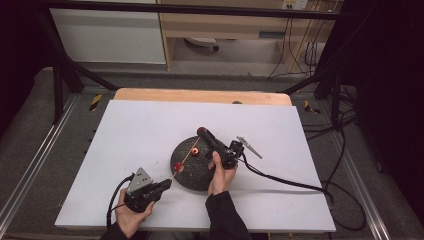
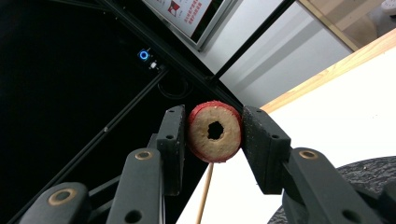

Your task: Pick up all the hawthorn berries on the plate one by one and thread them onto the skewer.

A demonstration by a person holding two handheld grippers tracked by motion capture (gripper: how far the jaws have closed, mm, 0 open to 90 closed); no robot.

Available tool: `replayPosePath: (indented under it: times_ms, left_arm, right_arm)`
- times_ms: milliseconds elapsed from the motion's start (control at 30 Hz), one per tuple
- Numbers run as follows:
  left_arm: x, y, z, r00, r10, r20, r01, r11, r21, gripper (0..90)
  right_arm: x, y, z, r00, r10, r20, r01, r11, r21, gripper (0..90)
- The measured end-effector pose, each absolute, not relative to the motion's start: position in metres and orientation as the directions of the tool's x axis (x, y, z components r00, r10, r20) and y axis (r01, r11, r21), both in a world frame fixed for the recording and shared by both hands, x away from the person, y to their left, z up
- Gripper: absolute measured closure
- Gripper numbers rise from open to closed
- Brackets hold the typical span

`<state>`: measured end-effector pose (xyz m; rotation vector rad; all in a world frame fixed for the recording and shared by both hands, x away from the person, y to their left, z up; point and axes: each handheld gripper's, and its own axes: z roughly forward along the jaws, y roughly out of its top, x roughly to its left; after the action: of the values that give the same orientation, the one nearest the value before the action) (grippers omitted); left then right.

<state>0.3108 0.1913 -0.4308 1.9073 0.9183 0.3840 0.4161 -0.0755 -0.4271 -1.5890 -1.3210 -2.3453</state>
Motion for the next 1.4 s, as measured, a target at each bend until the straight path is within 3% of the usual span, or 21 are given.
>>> replayPosePath:
  times_ms: [500,933,1400]
  left_arm:
    - [0.31,0.182,-0.434,0.651,0.748,-0.127,0.451,-0.247,0.858,88.7]
    - [0.31,0.181,-0.433,0.654,0.747,-0.121,0.454,-0.259,0.853,89.0]
    - [0.309,0.183,-0.428,0.649,0.752,-0.112,0.437,-0.248,0.865,89.0]
  right_arm:
    - [0.411,-0.072,-0.433,-0.477,0.397,0.784,0.445,-0.66,0.605,61.6]
    - [0.404,-0.072,-0.433,-0.49,0.426,0.76,0.453,-0.621,0.64,61.8]
    - [0.411,-0.073,-0.434,-0.473,0.389,0.79,0.476,-0.641,0.601,62.0]
